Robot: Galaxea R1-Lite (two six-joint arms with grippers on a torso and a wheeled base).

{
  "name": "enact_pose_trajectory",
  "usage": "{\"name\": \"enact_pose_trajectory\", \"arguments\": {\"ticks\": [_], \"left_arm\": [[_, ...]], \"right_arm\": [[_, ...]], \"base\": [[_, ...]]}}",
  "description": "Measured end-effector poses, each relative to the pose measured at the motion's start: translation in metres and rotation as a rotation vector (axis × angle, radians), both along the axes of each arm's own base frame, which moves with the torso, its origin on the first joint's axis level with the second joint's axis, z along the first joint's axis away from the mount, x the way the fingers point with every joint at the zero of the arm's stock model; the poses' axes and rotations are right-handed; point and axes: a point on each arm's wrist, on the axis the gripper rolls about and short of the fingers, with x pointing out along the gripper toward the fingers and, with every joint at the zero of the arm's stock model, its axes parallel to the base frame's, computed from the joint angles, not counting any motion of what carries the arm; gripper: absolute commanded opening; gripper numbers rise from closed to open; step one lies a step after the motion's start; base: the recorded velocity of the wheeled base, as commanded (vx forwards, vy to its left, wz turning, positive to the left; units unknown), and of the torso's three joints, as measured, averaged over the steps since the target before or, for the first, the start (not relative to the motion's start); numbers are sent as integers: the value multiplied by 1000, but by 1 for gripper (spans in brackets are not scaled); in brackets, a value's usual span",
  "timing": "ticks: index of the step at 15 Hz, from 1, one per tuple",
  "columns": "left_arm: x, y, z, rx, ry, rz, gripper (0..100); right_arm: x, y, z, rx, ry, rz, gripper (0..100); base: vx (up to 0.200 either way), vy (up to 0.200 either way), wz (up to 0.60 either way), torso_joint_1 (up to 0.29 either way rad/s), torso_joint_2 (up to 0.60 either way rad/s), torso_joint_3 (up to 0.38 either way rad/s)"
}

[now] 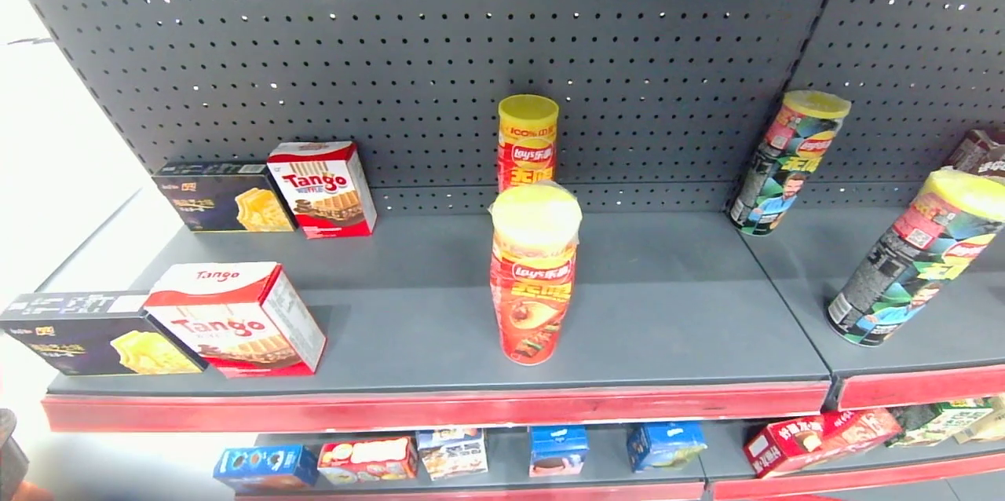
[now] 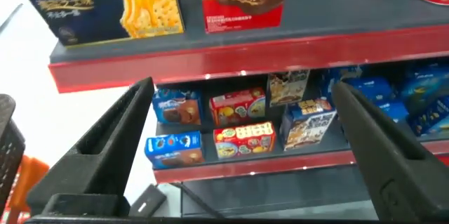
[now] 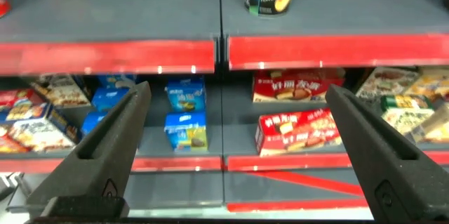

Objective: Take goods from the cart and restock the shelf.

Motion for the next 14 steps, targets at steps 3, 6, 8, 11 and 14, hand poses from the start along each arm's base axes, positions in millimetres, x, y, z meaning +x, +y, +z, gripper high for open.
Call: {"name": "enact_pose_trajectory", "arguments": {"ticks": [3, 6, 8, 11, 14], "left_arm": [[0, 0, 0, 0, 0, 1, 100], [0, 0, 0, -2, 1, 1, 100], [0, 0, 0, -2, 1, 0, 100], [0, 0, 0, -2, 0, 0, 100], [0, 0, 0, 7, -2, -2, 100]], "right_arm": [[0, 0, 0, 0, 1, 3, 100], [0, 0, 0, -2, 1, 6, 100], [0, 0, 0, -2, 1, 4, 100], [0, 0, 0, 0, 0, 3, 100], [0, 0, 0, 0, 1, 3, 100]], "base": [[0, 0, 0, 0, 0, 0], [0, 0, 0, 0, 0, 0], [0, 0, 300, 1, 6, 1], [0, 0, 200, 2, 1, 2], [0, 0, 0, 0, 0, 0]]}}
